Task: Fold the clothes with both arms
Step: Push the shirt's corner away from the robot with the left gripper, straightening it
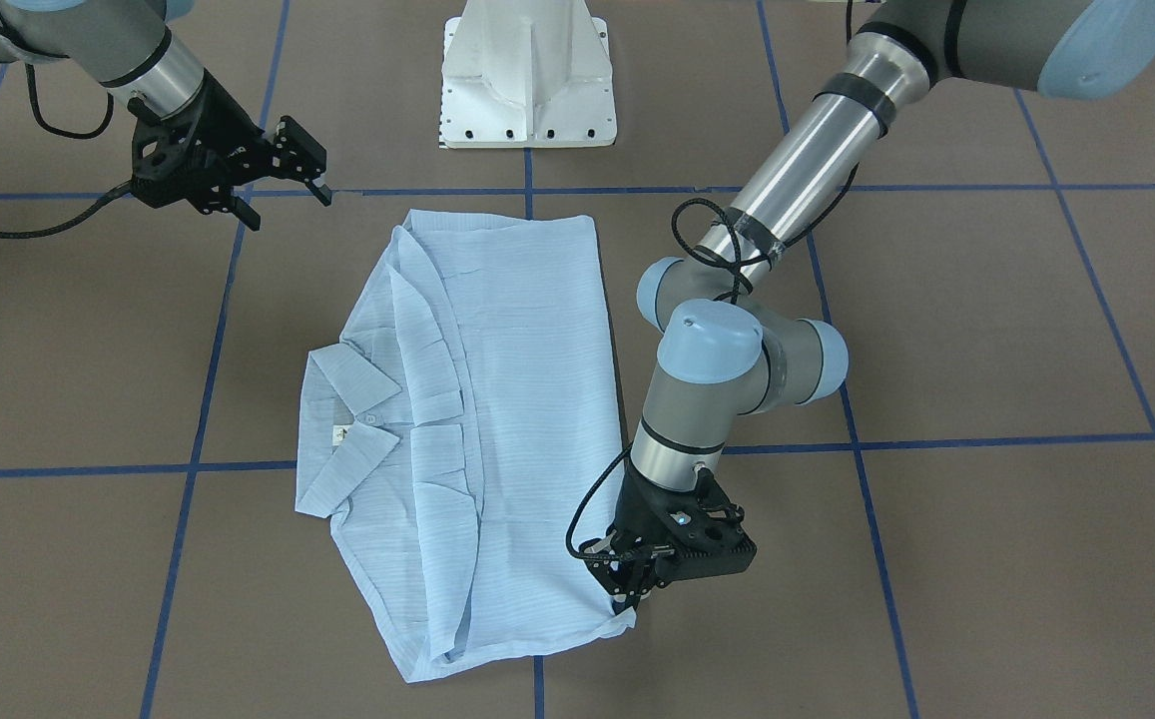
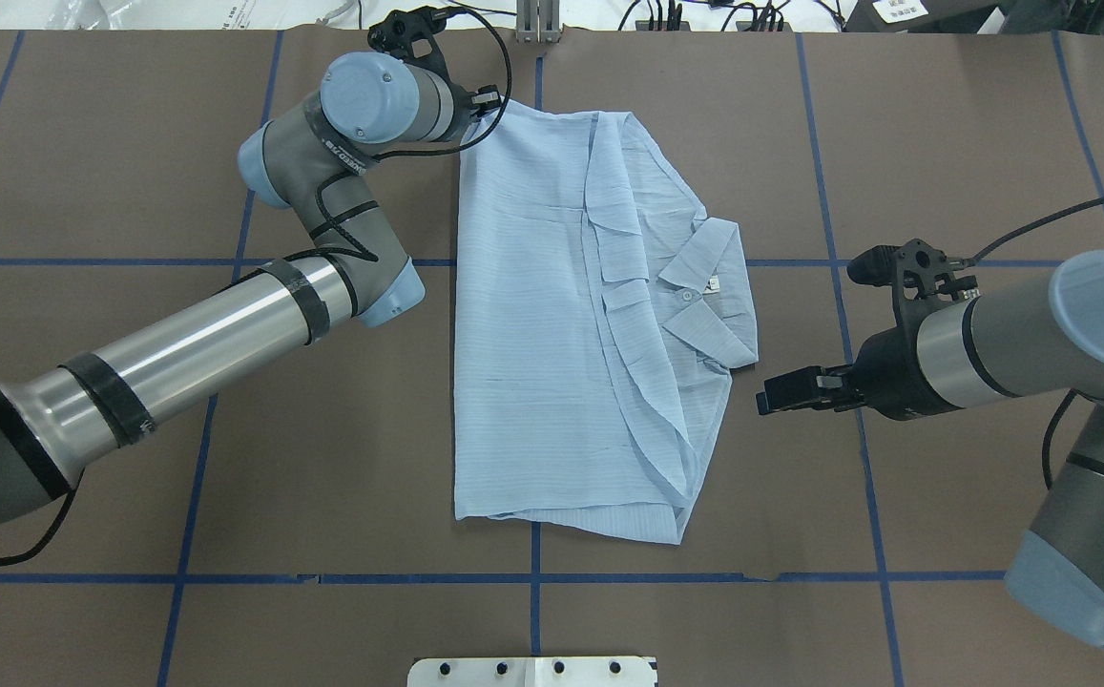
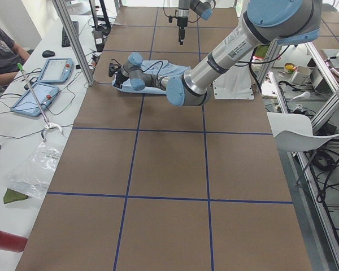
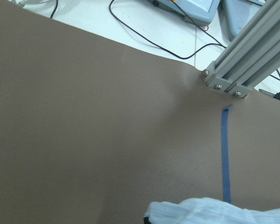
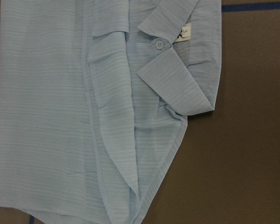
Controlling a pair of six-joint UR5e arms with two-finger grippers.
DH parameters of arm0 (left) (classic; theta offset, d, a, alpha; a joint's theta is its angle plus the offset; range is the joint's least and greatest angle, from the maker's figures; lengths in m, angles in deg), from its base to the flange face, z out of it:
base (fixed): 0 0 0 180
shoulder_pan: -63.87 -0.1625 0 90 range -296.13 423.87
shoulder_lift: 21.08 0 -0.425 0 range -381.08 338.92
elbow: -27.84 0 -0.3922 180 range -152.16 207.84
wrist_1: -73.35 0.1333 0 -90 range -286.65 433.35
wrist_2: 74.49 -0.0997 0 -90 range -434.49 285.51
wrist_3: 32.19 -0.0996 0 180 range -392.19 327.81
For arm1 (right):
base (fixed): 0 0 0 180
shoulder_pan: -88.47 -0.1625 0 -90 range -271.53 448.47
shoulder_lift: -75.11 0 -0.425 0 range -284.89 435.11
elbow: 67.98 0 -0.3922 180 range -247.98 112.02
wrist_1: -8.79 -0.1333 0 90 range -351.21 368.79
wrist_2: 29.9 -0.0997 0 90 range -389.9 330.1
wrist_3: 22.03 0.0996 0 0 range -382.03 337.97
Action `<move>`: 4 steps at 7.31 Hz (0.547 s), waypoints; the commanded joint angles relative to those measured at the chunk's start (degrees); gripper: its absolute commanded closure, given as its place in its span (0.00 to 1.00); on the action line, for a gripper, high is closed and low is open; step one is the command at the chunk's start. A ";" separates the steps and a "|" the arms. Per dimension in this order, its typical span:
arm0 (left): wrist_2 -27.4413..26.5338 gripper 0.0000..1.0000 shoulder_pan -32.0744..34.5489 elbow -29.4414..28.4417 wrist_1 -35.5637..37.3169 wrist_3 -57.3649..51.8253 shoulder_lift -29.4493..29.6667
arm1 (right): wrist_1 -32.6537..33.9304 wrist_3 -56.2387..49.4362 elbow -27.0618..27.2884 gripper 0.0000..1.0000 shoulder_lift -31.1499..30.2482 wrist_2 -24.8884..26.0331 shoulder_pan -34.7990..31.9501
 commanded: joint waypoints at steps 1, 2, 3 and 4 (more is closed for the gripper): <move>-0.28 0.76 0.00 -1.64 -2.60 -0.31 0.66 | 0.00 0.00 -0.04 0.00 0.09 0.07 -0.56; -0.28 0.28 0.00 -1.55 -2.69 -0.31 0.66 | 0.09 0.00 -0.22 0.00 0.35 0.16 -0.82; -0.19 0.00 0.00 -1.55 -2.69 -0.40 0.66 | 0.09 0.00 -0.48 0.00 0.61 0.16 -0.83; 0.42 0.00 0.09 -1.38 -2.69 -0.75 0.57 | 0.35 -0.09 -0.74 0.00 1.49 -0.02 -0.83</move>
